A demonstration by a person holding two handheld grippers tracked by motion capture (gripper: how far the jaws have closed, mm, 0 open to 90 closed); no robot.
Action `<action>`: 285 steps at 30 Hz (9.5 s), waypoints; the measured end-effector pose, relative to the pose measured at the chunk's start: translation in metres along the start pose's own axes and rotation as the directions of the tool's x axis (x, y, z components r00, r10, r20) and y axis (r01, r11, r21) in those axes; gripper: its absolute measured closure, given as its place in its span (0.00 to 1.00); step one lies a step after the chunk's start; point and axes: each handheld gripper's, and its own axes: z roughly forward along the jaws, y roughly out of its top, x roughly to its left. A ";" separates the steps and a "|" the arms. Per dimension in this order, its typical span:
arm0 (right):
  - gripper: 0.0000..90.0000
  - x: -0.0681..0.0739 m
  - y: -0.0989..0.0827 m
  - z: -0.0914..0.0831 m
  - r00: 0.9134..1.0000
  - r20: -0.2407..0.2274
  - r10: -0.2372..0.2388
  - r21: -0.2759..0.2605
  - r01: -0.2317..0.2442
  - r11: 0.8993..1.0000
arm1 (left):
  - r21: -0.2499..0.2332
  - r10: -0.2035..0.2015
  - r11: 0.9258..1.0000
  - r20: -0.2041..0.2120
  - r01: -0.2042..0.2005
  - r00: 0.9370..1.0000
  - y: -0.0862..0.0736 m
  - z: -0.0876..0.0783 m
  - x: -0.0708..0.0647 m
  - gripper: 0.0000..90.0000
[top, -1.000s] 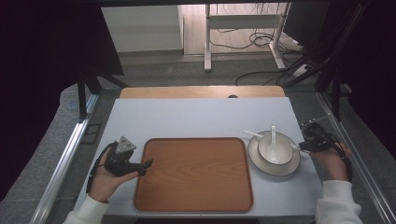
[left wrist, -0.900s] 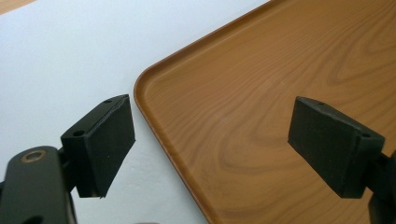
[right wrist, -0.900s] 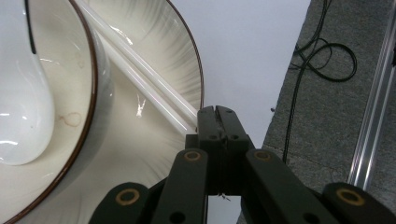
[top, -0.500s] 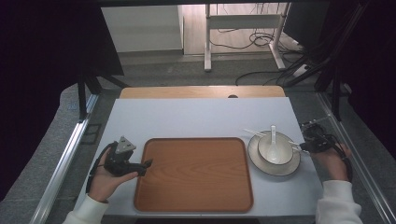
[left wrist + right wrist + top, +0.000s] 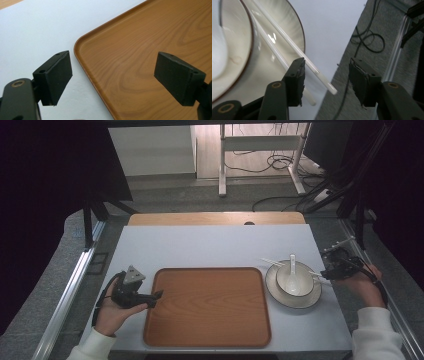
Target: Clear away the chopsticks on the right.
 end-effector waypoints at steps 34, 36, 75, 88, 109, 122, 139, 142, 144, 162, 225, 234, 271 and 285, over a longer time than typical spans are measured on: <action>0.81 -0.005 0.014 0.040 0.936 -0.153 -0.318 0.152 0.340 0.928 | 0.009 -0.009 1.000 0.007 0.009 1.000 -0.004 0.002 0.003 0.16; 0.84 -0.003 0.014 0.041 0.925 -0.155 -0.348 0.143 0.369 0.918 | 0.010 -0.011 1.000 0.008 0.011 1.000 -0.004 0.003 0.004 0.16; 0.93 0.045 0.008 -0.038 0.974 -0.222 -0.036 -0.330 -0.040 0.943 | -0.008 -0.021 1.000 0.007 0.021 1.000 -0.003 -0.001 0.004 0.17; 0.93 0.069 0.020 -0.051 0.946 -0.322 -0.042 -0.373 -0.087 0.924 | -0.002 -0.029 1.000 0.002 0.029 1.000 -0.003 0.001 0.004 0.17; 0.93 0.147 0.042 -0.063 0.909 -0.360 -0.212 -0.374 0.068 0.925 | -0.008 -0.031 0.999 0.008 0.031 0.999 -0.004 -0.001 0.004 0.17; 0.93 0.177 0.037 -0.047 0.899 -0.365 -0.243 -0.295 0.135 0.946 | -0.009 -0.026 1.000 0.012 0.026 1.000 -0.004 0.000 0.004 0.17; 0.93 0.212 0.021 -0.017 0.879 -0.401 -0.258 -0.153 0.213 0.965 | -0.018 -0.031 0.999 0.003 0.031 1.000 -0.005 -0.002 0.007 0.16; 0.93 0.217 0.017 -0.015 0.877 -0.403 -0.262 -0.138 0.225 0.965 | -0.018 -0.032 0.999 0.005 0.032 0.999 -0.005 -0.002 0.008 0.17; 0.93 0.219 0.015 -0.014 0.874 -0.405 -0.268 -0.127 0.236 0.963 | -0.018 -0.030 0.999 0.004 0.030 1.000 -0.005 -0.002 0.008 0.16; 0.92 0.227 0.002 -0.002 0.877 -0.403 -0.259 -0.046 0.264 0.963 | -0.011 -0.025 1.000 0.000 0.025 1.000 -0.005 -0.001 0.008 0.16; 1.00 0.281 0.100 0.027 0.834 -0.421 -0.358 -0.176 0.312 0.934 | -0.023 -0.027 0.999 -0.005 0.027 1.000 -0.003 -0.005 0.010 0.16; 1.00 0.277 0.099 0.030 0.855 -0.390 -0.342 -0.157 0.305 0.939 | -0.023 -0.027 0.999 -0.006 0.027 1.000 -0.004 -0.005 0.011 0.16; 1.00 0.239 0.052 0.022 0.918 -0.299 -0.260 -0.093 0.243 0.965 | -0.024 -0.030 0.999 -0.008 0.030 1.000 -0.004 -0.006 0.012 0.16; 1.00 0.226 0.041 0.021 0.941 -0.254 -0.224 -0.077 0.211 0.974 | -0.023 -0.026 0.999 -0.008 0.026 1.000 -0.004 -0.006 0.011 0.16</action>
